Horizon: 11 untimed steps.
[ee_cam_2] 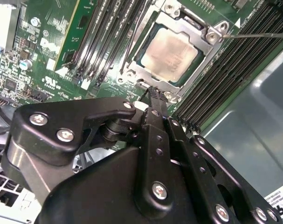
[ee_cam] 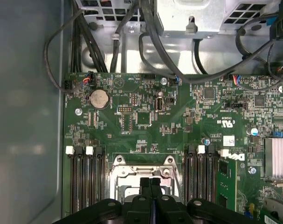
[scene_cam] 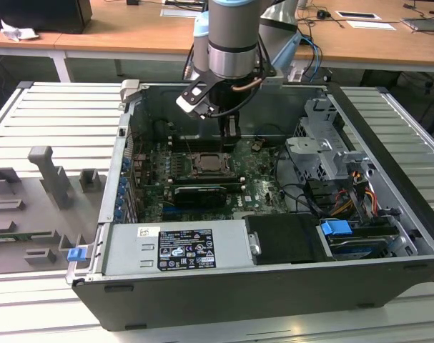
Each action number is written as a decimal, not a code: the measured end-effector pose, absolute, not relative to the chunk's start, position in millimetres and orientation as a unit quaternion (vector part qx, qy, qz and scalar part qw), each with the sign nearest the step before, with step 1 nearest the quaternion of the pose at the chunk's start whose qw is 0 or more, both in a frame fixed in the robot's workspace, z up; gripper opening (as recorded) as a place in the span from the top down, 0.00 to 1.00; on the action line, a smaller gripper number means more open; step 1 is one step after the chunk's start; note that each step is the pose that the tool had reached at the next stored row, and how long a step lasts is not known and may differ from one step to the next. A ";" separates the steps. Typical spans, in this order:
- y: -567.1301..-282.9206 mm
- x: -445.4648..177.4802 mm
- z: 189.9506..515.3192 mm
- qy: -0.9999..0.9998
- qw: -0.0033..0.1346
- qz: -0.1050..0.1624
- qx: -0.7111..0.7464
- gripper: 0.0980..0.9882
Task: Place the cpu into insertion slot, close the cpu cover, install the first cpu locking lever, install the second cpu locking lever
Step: 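Close the cpu cover, then install the first cpu locking lever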
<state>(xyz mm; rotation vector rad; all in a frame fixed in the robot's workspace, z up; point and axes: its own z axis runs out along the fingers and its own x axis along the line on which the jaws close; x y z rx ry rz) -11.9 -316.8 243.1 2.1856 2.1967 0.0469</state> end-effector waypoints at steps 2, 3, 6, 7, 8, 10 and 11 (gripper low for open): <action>-316.8 -13.0 243.1 0.709 0.021 0.015 0.705 0.99; -316.8 -13.7 243.1 0.709 0.021 0.015 0.705 0.99; -316.9 -14.7 243.1 0.709 0.021 0.015 0.705 0.99; -316.8 -15.0 243.1 0.709 0.021 0.015 0.705 0.99; -316.8 -15.3 243.1 0.709 0.021 0.015 0.705 0.99; -316.9 -17.6 244.4 0.709 0.021 0.015 0.705 0.99; -316.8 -18.1 257.6 0.709 0.021 0.015 0.705 0.99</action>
